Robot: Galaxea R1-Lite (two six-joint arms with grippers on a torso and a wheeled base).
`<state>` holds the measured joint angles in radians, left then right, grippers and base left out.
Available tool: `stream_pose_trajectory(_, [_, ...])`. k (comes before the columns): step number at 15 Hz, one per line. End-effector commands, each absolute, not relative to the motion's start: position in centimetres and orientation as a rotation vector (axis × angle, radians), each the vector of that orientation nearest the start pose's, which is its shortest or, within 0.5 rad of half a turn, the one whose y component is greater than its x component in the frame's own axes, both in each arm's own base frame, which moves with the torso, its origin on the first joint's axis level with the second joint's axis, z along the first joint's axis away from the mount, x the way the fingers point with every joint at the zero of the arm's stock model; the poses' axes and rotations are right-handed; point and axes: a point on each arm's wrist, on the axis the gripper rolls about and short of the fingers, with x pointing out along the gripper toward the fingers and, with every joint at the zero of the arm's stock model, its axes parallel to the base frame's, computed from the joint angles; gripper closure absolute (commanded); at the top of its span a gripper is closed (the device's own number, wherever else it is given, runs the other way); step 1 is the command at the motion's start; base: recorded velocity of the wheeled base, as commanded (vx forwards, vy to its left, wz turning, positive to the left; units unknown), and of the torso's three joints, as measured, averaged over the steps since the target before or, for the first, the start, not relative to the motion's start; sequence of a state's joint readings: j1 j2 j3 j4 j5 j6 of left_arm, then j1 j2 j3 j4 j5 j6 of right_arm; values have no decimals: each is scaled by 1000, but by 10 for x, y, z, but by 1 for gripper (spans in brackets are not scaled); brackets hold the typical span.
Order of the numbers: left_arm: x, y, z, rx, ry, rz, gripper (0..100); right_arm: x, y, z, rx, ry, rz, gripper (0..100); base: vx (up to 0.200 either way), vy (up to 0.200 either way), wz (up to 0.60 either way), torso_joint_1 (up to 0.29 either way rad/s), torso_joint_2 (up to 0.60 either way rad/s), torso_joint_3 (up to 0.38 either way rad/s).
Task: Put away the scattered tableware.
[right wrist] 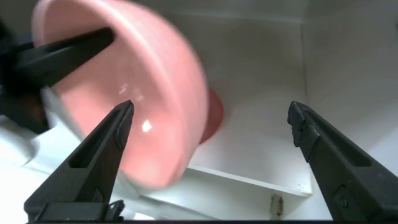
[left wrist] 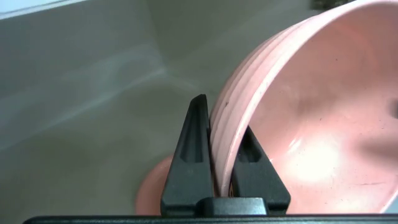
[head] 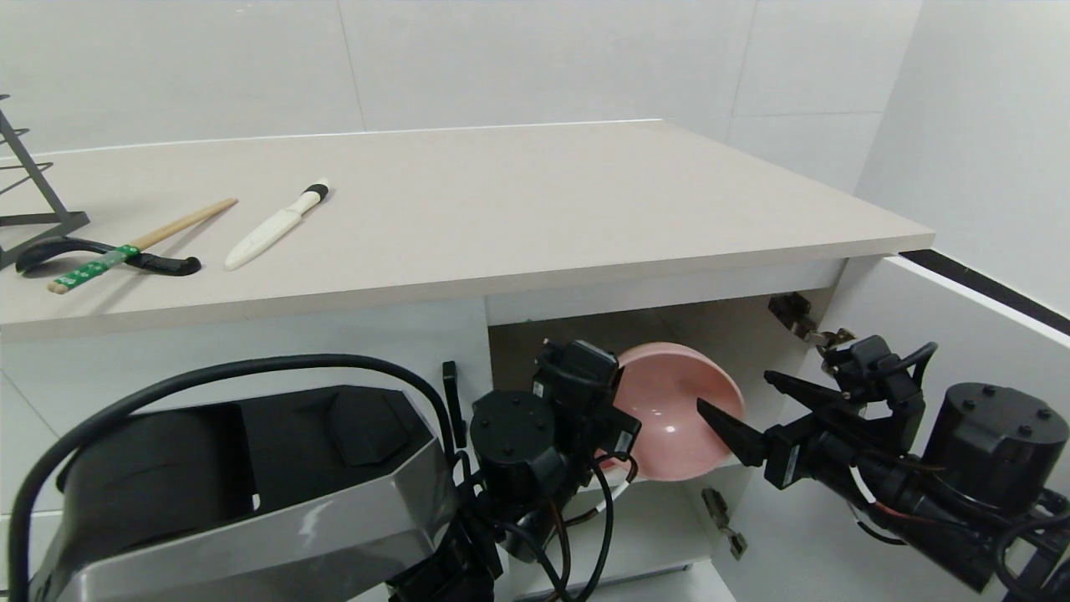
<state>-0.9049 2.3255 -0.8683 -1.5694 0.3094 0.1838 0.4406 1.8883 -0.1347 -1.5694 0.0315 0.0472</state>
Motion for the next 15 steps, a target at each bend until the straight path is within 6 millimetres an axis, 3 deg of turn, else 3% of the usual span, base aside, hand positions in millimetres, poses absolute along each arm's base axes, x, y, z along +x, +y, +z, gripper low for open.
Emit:
stream_pose_trajectory(1, [253, -310, 71, 99, -160, -579, 100, 215, 101, 79, 8, 198, 462, 0, 0, 0, 0, 0, 0, 0])
stream_pose_trajectory(9, [248, -313, 73, 65, -154, -595, 100, 212, 103, 79, 7, 206, 477, 0, 0, 0, 0, 0, 0, 0])
stream_pose_trajectory(10, [245, -315, 72, 67, -152, -605, 100, 211, 103, 79, 7, 206, 478, 100, 0, 0, 0, 0, 0, 0])
stream_pose_trajectory(15, [242, -318, 71, 63, -149, -613, 100, 209, 108, 80, 4, 201, 500, 100, 0, 0, 0, 0, 0, 0])
